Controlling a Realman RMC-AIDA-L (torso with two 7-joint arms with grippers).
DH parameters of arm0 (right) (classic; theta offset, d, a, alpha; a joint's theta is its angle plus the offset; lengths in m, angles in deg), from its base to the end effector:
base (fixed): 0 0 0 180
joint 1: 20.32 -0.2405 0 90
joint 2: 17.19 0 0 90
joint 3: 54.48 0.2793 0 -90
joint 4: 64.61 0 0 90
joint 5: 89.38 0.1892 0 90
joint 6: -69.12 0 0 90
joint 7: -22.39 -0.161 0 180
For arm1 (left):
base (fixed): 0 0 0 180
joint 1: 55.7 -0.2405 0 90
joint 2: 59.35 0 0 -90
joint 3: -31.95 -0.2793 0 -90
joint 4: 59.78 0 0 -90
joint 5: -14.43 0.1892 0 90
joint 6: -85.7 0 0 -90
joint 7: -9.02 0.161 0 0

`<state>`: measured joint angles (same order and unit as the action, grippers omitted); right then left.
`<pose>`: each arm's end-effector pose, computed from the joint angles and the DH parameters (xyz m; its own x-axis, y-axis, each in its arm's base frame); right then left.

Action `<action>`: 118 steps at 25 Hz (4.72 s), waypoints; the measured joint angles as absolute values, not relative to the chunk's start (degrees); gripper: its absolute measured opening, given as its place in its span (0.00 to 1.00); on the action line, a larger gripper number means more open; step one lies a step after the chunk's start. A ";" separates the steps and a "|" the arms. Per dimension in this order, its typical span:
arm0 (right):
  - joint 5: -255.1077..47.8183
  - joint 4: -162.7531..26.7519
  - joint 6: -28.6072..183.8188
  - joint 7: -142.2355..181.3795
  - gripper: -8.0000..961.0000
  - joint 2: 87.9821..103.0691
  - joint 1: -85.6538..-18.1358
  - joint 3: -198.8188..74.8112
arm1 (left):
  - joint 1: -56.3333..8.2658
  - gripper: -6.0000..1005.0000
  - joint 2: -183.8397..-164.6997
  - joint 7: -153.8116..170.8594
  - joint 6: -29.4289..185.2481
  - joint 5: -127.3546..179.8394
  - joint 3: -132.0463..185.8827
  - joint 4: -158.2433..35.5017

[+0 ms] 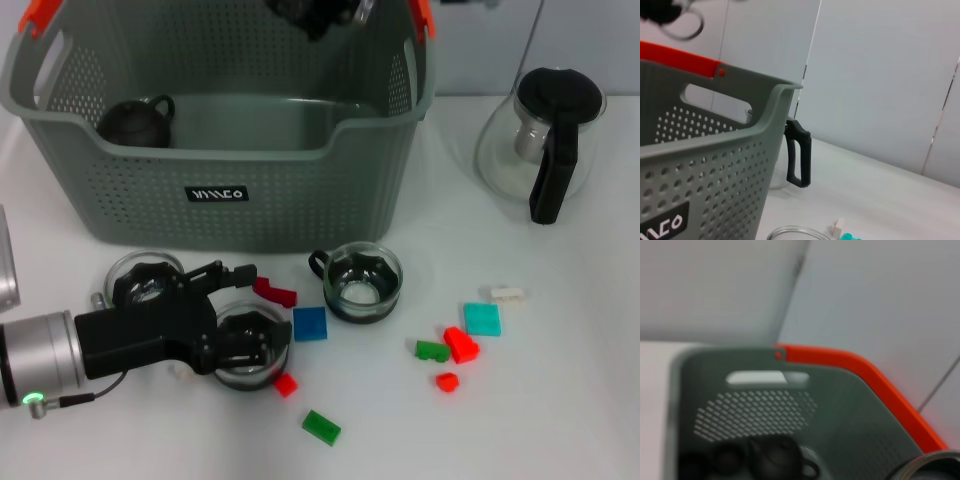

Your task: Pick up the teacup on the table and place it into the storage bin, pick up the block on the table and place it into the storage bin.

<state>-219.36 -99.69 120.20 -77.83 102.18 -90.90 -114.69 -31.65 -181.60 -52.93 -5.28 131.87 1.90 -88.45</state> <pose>0.0301 0.4925 -0.0646 0.9953 0.0350 -0.0906 -0.0144 -0.8694 -0.4940 -0.2896 0.2780 -0.0575 0.7474 0.3001 0.5927 0.4791 -0.8615 -0.1680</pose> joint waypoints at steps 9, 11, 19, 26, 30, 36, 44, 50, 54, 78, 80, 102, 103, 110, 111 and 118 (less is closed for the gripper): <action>-214.91 -88.34 105.44 -71.89 0.07 103.56 -91.59 -124.02 | -31.58 0.91 -181.69 -52.92 -5.32 131.12 1.89 -88.43; -213.77 -87.28 103.94 -71.36 0.07 103.57 -91.43 -125.42 | -31.59 0.91 -181.69 -52.92 -5.32 131.08 1.89 -88.43; -213.51 -86.12 103.18 -71.29 0.07 103.58 -91.09 -125.81 | -31.62 0.91 -181.70 -52.94 -5.26 131.06 1.89 -88.33; -213.12 -86.12 103.31 -71.69 0.07 103.58 -90.35 -125.85 | -31.62 0.91 -181.70 -52.94 -5.25 131.06 1.89 -88.34; -213.13 -86.51 103.68 -72.03 0.07 103.58 -89.79 -125.85 | -31.67 0.91 -181.70 -52.94 -5.26 131.06 1.89 -88.35; -213.34 -86.68 104.08 -72.81 0.13 103.54 -89.25 -126.45 | -31.80 0.91 -181.70 -52.94 -5.26 131.06 1.89 -88.35; -213.39 -98.88 106.99 -78.12 0.47 103.49 -83.23 -131.88 | -31.98 0.91 -181.70 -52.94 -5.65 131.06 1.90 -88.35; -212.90 -120.51 116.64 -85.09 0.64 103.17 -73.36 -132.25 | -32.07 0.91 -181.69 -52.94 -5.86 131.06 2.50 -88.38; -208.88 -137.43 128.27 -86.50 0.67 103.01 -65.39 -130.51 | -32.13 0.91 -181.62 -52.93 -5.96 131.06 2.51 -88.44; -226.77 -140.92 158.32 -89.08 0.66 103.16 -59.45 -140.94 | -32.50 0.91 -181.70 -52.66 -5.51 131.51 2.51 -88.43; -227.83 -137.07 155.65 -89.34 0.66 103.19 -61.24 -142.46 | -32.50 0.91 -181.70 -52.64 -5.46 131.51 2.51 -88.39; -229.27 -121.45 140.61 -91.17 0.94 103.69 -68.90 -151.85 | -32.75 0.91 -181.79 -52.62 -5.26 131.25 2.51 -87.99; -229.01 -121.38 140.12 -91.16 0.95 103.69 -68.87 -152.49 | -32.77 0.91 -181.78 -52.60 -5.26 131.24 2.51 -87.99; -227.66 -118.78 136.22 -91.16 0.99 103.76 -69.27 -156.04 | -32.85 0.91 -181.78 -52.53 -5.26 131.40 2.50 -87.99; -227.31 -118.17 135.54 -91.16 0.99 103.77 -69.45 -156.74 | -32.85 0.90 -181.78 -52.52 -5.26 131.41 2.51 -87.99; -225.50 -116.96 134.34 -91.17 0.95 103.78 -69.88 -158.20 | -33.02 0.90 -181.78 -52.50 -5.27 131.46 3.03 -87.99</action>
<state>-225.50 -116.96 134.34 -91.17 103.78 -69.88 -158.20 -33.02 -181.78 -52.50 -5.27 131.46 3.03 -87.99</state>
